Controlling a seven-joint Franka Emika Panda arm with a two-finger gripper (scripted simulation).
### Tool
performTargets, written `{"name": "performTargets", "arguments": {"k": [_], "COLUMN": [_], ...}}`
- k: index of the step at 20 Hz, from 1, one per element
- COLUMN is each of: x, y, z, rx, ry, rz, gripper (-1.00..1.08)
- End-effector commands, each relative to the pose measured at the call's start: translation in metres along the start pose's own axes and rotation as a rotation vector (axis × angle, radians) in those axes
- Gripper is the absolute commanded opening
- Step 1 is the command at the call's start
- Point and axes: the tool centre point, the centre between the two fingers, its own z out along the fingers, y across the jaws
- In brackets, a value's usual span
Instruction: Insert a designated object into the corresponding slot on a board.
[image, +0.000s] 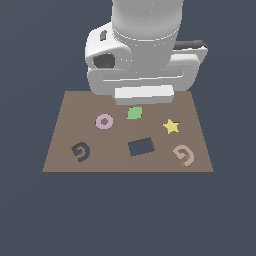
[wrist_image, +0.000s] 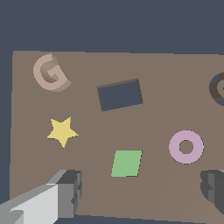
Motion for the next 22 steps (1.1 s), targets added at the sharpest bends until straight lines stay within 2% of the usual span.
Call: {"name": "performTargets", "arguments": {"k": [1, 12, 22], "x": [0.0, 0.02, 0.065], "y": [0.0, -0.014, -0.057], "z": [0.0, 0.016, 0.057], "rx": [0.0, -0.004, -0.017], "ry": [0.0, 0.001, 0.002], "rz": [0.0, -0.08, -0.281], "gripper": [1.0, 1.0, 1.0]}}
